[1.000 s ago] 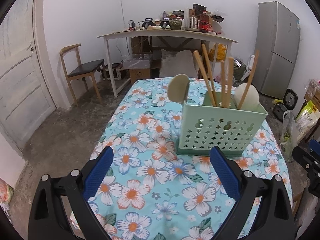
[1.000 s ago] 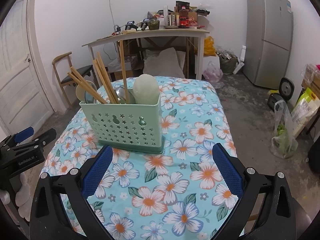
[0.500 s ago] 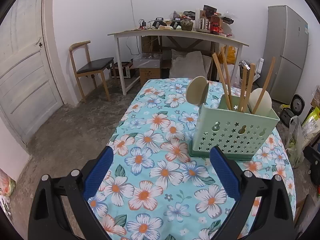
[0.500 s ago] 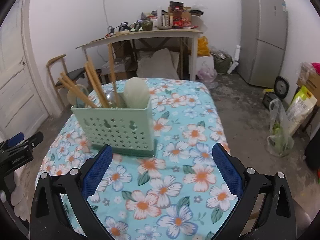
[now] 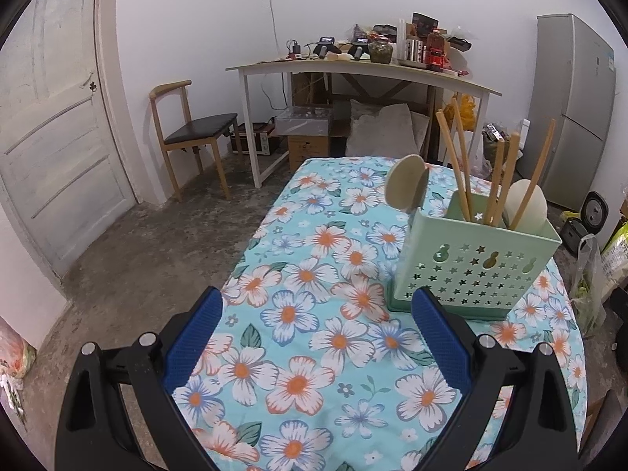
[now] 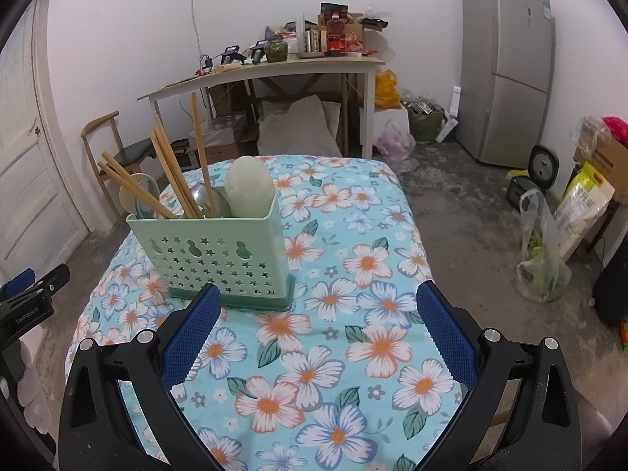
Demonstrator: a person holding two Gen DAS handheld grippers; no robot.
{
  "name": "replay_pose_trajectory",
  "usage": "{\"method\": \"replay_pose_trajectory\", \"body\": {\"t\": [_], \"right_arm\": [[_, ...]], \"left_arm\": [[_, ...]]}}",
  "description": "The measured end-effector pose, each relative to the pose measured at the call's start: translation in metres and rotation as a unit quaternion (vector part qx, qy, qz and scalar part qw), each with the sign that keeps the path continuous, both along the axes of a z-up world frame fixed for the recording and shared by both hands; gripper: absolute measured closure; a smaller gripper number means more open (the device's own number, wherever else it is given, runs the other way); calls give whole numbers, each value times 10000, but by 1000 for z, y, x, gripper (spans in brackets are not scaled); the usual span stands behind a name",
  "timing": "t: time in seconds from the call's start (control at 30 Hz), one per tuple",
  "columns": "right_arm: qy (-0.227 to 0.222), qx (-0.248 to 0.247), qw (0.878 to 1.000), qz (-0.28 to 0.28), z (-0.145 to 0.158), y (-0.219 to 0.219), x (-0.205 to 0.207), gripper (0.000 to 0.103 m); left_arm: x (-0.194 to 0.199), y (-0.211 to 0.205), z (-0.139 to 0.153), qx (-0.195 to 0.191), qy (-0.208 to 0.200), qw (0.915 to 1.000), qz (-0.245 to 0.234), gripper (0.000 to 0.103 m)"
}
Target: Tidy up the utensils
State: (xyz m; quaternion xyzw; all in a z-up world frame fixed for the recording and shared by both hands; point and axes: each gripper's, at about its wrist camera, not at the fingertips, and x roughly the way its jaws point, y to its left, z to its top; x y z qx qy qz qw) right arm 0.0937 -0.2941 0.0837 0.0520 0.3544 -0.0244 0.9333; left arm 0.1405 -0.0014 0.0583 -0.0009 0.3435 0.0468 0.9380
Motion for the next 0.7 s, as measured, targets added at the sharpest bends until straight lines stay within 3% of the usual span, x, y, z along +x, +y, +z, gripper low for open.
{"method": "replay_pose_trajectory", "body": {"t": [0.7], "right_arm": [[4,-3,10000,51,-1,7,1,8]], "left_arm": [[-4,13,8,-52,-97,9998,156,8]]}}
